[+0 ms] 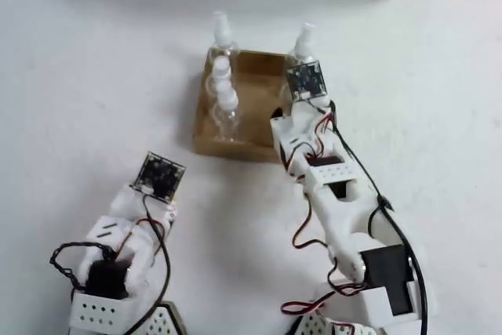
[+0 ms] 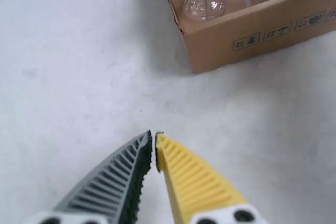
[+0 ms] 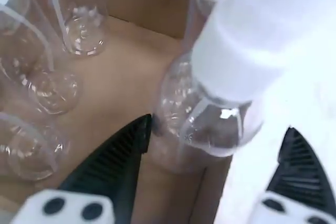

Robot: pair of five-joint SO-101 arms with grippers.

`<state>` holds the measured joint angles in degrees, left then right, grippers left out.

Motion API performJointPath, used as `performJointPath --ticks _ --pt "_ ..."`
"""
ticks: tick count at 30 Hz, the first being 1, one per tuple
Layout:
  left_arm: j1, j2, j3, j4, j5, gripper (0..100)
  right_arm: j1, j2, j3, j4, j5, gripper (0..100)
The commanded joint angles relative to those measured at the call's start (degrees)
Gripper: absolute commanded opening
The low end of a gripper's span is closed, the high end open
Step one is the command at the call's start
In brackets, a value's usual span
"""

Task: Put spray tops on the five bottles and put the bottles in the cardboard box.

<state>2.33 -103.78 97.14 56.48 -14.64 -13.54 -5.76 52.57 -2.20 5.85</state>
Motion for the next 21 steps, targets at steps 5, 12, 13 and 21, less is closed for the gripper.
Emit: performJointPath --ticks 5,12,13,21 --pt "-0.48 -0.31 -0.18 0.44 -0.53 2 -1.98 -0.92 -1.41 -0.31 -0.79 31.8" --pt "-0.48 -0.31 -0.18 0.44 -0.53 2 -1.71 -3.21 -1.32 -0.04 -0.79 31.8" --pt "-0.48 -0.31 -0.18 0.44 -0.53 2 -1.71 -4.18 -1.14 0.04 -1.23 31.8" --pt "-0.48 -0.31 -0.18 0.44 -0.53 2 -1.54 -9.63 -0.97 5.41 -4.84 31.8"
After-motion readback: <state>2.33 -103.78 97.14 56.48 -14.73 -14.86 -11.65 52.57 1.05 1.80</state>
